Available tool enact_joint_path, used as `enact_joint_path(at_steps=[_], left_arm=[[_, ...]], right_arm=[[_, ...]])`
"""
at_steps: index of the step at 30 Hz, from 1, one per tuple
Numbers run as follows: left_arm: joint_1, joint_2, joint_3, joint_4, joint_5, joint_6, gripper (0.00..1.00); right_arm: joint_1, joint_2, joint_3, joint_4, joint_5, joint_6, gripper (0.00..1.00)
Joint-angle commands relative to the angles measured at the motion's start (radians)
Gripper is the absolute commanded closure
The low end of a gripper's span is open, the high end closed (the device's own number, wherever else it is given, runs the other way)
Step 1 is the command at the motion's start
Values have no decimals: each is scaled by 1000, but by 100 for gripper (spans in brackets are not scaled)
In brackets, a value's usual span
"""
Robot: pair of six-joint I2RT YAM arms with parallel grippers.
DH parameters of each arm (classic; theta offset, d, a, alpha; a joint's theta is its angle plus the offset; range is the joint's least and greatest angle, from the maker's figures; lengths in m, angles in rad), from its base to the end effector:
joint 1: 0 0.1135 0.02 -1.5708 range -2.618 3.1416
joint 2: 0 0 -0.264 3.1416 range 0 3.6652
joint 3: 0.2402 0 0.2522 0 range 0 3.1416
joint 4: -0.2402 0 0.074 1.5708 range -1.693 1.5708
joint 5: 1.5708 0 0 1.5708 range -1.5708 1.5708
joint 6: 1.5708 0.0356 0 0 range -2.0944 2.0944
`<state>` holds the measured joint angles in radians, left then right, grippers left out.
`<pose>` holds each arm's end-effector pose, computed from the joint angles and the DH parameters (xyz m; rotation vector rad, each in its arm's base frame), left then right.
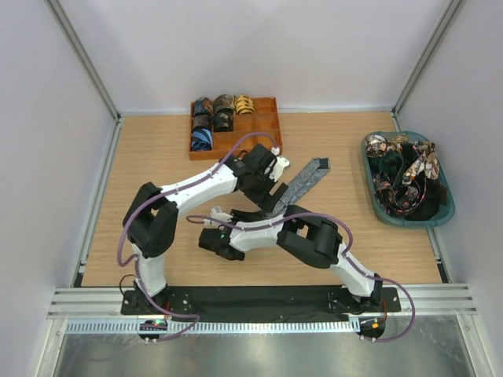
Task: Roll the ties
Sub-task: Roll the tie
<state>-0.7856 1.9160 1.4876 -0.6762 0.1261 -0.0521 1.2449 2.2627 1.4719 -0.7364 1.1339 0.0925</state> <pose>0.2840 -0.2905 0.2171 1.0192 2.5388 -0.4219 0.1609 0.3755 0.0959 -1.1663 1.8507 -1.0631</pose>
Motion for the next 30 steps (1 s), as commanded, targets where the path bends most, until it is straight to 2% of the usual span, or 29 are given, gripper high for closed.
enact_joint_path(at_steps=[1,3,7,12,17,19,23,27,30], left_arm=[[31,-121,0,107,-31,-32,14],[46,-161,-18,171,-51,-72,12],[88,-300,-191,354,-101,-158,10],[155,-491,-372,535,-190,-244,7],[212,-587,-469,563,-253,-325,0],[233,-626,-484,566,-316,-357,0],[243,-698,-552,593,-499,-520,0],[266,-767,-660,673,-536,-572,0],[272,-785,-687,699,-542,-577,0]], right_arm=[[-4,-69,-59,124,-189,43,66],[-5,-90,-79,155,-216,38,66],[-27,-172,-165,267,-342,21,66],[-77,-316,-281,408,-618,-5,66],[-151,-393,-387,514,-844,-11,66],[-171,-423,-427,549,-933,-11,66],[-235,-472,-481,597,-1094,-10,66],[-339,-511,-524,632,-1264,1,67],[-401,-512,-536,646,-1396,21,67]])
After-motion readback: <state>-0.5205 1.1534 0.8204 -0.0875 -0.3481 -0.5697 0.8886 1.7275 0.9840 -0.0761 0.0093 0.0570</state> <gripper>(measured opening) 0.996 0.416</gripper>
